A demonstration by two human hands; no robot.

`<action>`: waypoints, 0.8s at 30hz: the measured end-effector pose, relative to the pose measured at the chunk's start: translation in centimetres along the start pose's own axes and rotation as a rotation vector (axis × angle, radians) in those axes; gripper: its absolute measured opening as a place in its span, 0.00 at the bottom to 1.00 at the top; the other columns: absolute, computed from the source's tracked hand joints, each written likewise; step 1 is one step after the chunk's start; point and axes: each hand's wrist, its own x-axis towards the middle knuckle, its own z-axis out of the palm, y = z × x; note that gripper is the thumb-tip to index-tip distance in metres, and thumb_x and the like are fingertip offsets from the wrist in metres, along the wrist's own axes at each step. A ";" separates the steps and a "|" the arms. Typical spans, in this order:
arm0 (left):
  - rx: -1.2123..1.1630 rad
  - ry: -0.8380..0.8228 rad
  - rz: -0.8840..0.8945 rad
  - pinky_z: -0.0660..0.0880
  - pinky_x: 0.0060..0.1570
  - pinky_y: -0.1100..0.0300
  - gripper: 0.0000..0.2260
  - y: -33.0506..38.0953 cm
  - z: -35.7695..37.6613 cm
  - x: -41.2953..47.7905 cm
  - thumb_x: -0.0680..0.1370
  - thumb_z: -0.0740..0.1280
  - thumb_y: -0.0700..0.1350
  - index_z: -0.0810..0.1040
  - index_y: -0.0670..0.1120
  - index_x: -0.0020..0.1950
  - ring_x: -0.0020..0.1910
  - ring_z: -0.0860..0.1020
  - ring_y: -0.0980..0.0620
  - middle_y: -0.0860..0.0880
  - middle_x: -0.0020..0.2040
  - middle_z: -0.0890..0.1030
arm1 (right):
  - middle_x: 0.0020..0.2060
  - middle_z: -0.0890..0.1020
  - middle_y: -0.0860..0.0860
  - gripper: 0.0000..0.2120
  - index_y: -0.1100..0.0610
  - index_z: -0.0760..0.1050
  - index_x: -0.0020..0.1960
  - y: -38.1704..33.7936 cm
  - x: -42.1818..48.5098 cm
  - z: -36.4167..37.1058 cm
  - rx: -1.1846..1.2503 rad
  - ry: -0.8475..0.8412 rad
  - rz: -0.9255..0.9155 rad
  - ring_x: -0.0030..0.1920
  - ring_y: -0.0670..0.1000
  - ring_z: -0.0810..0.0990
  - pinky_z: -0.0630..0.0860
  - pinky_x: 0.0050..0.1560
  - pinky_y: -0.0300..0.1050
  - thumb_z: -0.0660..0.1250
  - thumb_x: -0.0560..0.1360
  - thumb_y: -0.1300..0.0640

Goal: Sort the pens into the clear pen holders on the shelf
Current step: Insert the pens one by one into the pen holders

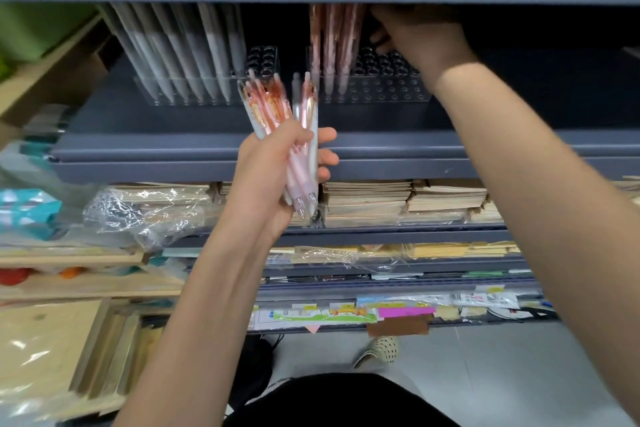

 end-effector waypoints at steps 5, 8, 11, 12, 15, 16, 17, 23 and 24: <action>0.091 -0.090 0.031 0.76 0.28 0.60 0.10 -0.7 0.0 -0.2 0.75 0.62 0.36 0.75 0.34 0.55 0.31 0.82 0.48 0.41 0.41 0.85 | 0.31 0.82 0.51 0.06 0.53 0.79 0.40 1.6 -4.5 0.4 0.184 -0.047 -0.077 0.20 0.47 0.68 0.61 0.20 0.36 0.70 0.73 0.52; 0.105 -0.127 0.026 0.74 0.26 0.60 0.09 -0.9 0.2 -0.4 0.75 0.63 0.36 0.75 0.36 0.54 0.29 0.79 0.48 0.41 0.41 0.85 | 0.31 0.82 0.47 0.05 0.51 0.83 0.41 2.0 -6.5 0.9 0.249 -0.278 -0.077 0.22 0.47 0.68 0.60 0.21 0.36 0.71 0.73 0.50; 0.119 -0.126 0.023 0.70 0.26 0.60 0.10 -0.9 0.2 -0.3 0.72 0.64 0.36 0.75 0.38 0.53 0.27 0.74 0.48 0.41 0.40 0.83 | 0.33 0.82 0.46 0.04 0.48 0.84 0.42 2.0 -6.6 0.8 0.308 -0.351 -0.080 0.25 0.48 0.69 0.62 0.22 0.37 0.72 0.73 0.50; 0.133 -0.120 0.024 0.70 0.26 0.60 0.10 -0.9 0.2 -0.3 0.72 0.64 0.37 0.75 0.39 0.53 0.27 0.73 0.48 0.42 0.40 0.83 | 0.33 0.81 0.47 0.04 0.49 0.84 0.43 2.0 -6.6 0.7 0.315 -0.359 -0.079 0.25 0.48 0.69 0.63 0.22 0.38 0.72 0.72 0.50; 0.166 -0.115 0.005 0.69 0.27 0.60 0.15 -0.8 0.1 -0.1 0.71 0.66 0.38 0.73 0.39 0.57 0.27 0.72 0.49 0.42 0.41 0.82 | 0.31 0.76 0.53 0.05 0.52 0.84 0.43 2.2 -6.2 0.6 0.285 -0.353 -0.093 0.27 0.48 0.67 0.63 0.24 0.39 0.76 0.70 0.52; 0.169 -0.116 -0.003 0.70 0.27 0.59 0.15 -0.8 0.1 0.0 0.70 0.68 0.39 0.73 0.39 0.56 0.27 0.72 0.49 0.42 0.41 0.82 | 0.31 0.76 0.53 0.03 0.54 0.84 0.43 2.2 -6.1 0.6 0.307 -0.352 -0.091 0.28 0.48 0.67 0.62 0.24 0.39 0.76 0.70 0.55; 0.168 -0.119 -0.008 0.70 0.27 0.59 0.15 -0.8 0.1 0.1 0.70 0.69 0.40 0.73 0.40 0.56 0.27 0.73 0.49 0.42 0.41 0.82 | 0.31 0.77 0.52 0.02 0.55 0.84 0.42 2.2 -6.1 0.6 0.342 -0.350 -0.092 0.28 0.47 0.67 0.62 0.24 0.39 0.75 0.70 0.58; 0.016 -0.021 -0.011 0.73 0.28 0.58 0.12 -0.9 0.5 0.7 0.71 0.67 0.42 0.72 0.39 0.51 0.27 0.74 0.48 0.43 0.34 0.79 | 0.39 0.82 0.55 0.03 0.57 0.83 0.42 2.9 -6.7 0.0 0.555 -0.299 -0.110 0.37 0.49 0.76 0.72 0.32 0.41 0.71 0.71 0.63; 0.023 -0.008 -0.001 0.73 0.28 0.58 0.10 -0.8 0.5 0.9 0.70 0.68 0.41 0.72 0.39 0.48 0.27 0.74 0.48 0.43 0.32 0.77 | 0.38 0.83 0.54 0.04 0.57 0.82 0.41 3.1 -6.8 -0.1 0.577 -0.286 -0.129 0.37 0.50 0.77 0.73 0.33 0.42 0.70 0.72 0.63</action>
